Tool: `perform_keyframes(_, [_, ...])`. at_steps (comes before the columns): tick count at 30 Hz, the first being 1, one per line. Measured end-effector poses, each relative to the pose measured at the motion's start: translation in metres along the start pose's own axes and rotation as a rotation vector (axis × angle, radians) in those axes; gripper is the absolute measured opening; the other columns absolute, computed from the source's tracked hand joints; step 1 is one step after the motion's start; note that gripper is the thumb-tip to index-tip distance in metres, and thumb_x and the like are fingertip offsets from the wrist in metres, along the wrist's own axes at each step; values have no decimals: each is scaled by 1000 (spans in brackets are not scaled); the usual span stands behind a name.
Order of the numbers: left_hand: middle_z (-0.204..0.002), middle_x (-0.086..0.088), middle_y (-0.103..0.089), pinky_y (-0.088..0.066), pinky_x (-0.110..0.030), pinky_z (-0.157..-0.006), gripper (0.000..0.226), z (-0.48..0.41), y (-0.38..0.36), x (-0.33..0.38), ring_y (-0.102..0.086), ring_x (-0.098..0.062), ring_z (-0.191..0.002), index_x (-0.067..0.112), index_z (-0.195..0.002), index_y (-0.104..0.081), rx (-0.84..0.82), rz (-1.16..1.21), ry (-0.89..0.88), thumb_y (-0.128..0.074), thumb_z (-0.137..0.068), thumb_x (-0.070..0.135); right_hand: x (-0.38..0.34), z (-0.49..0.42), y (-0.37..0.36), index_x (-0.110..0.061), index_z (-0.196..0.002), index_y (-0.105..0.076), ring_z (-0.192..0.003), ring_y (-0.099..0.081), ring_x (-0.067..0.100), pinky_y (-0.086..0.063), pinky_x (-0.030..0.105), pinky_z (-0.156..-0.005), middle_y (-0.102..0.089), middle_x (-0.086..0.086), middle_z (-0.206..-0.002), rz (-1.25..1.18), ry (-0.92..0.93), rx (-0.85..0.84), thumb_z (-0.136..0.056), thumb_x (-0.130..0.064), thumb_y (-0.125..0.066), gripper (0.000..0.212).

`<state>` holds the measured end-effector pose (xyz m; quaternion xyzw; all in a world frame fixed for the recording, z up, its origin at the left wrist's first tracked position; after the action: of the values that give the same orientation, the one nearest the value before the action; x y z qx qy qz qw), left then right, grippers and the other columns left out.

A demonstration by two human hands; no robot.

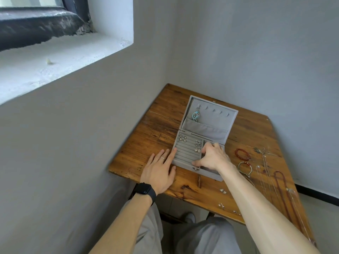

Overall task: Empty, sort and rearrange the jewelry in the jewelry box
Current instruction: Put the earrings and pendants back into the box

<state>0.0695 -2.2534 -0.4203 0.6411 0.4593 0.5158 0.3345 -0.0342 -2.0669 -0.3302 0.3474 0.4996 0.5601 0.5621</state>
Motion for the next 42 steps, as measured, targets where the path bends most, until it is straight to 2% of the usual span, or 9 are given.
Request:
perform_keyframes(6, [-163,8,-27,-10,-36,-124,65,2,2,1,-16,-12,-152,39,-157,7,-13,-15,-8,-25,-102,48,17,15,-10,-28,-113,-54,-108,-54,16,-50,37,-87,-55,-5,-116,-218,95,62,-70,-62,-80,60])
perform_keyframes(10, [-163,8,-26,-9,-36,-124,64,1,4,0,-16,-11,-152,41,-156,9,-31,-8,-10,-25,-102,48,39,43,-18,-35,-109,-57,-103,-55,6,-48,31,-84,-60,-20,-110,-497,113,219,-84,-55,-70,34])
perform_keyframes(14, [-165,6,-19,-11,-37,-124,65,0,6,2,-15,-13,-152,39,-157,6,-47,-11,-8,-27,-102,47,77,81,-25,-41,-98,-58,-93,-59,-4,-41,15,-67,-64,-23,-98,-628,49,402,-94,-38,-64,8])
perform_keyframes(18, [-166,7,-2,-12,-46,-123,68,3,7,6,-9,-15,-153,32,-158,2,-33,-83,-79,-31,-101,46,115,115,-44,-37,-99,-59,-89,-64,2,-48,19,-69,-65,-20,-97,-640,-43,488,-95,-26,-65,13])
perform_keyframes(21, [-166,4,-9,-16,-51,-122,67,9,3,20,-10,-16,-153,24,-159,-16,-6,-118,-191,-37,-99,45,137,131,-63,-34,-103,-61,-90,-62,9,-50,27,-75,-65,-16,-98,-548,-112,504,-92,-23,-69,17])
perform_keyframes(29, [-164,10,-9,-14,-38,-125,59,17,-25,123,-5,-8,-152,28,-159,-16,-197,-69,-535,-31,-104,43,152,136,-83,-31,-120,-68,-94,-59,7,-47,22,-78,-61,-15,-102,-465,-115,489,-91,-29,-71,29])
perform_keyframes(35, [-145,5,-53,-45,-36,-103,41,1,-18,171,-50,-20,-129,29,-140,-52,-184,-14,-493,-45,-101,37,153,134,-82,-29,-115,-72,-103,-61,11,-47,18,-83,-63,-9,-115,-364,-70,500,-94,-33,-66,22])
perform_keyframes(40, [-139,6,-55,-37,-36,-106,36,-14,-20,196,-43,-19,-131,30,-129,-62,-228,-109,-550,-48,-99,43,160,142,-78,-29,-111,-71,-98,-64,11,-53,23,-78,-69,-11,-107,-529,-111,574,-95,-29,-65,17])
perform_keyframes(42, [-133,5,-57,-37,-36,-105,36,-16,-23,200,-43,-19,-126,30,-125,-65,-263,-179,-558,-48,-98,48,166,152,-78,-27,-108,-71,-94,-65,5,-50,14,-76,-70,-14,-103,-619,-135,647,-93,-25,-69,15])
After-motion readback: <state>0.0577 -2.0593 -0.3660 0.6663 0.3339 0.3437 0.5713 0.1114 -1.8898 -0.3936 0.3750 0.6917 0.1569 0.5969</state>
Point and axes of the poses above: each hand's wrist, its own z-axis away from the middle knuckle, its own y-axis out of the back of the hand, x = y × z, the point moved 1 cm from there along -z, towards the middle knuckle
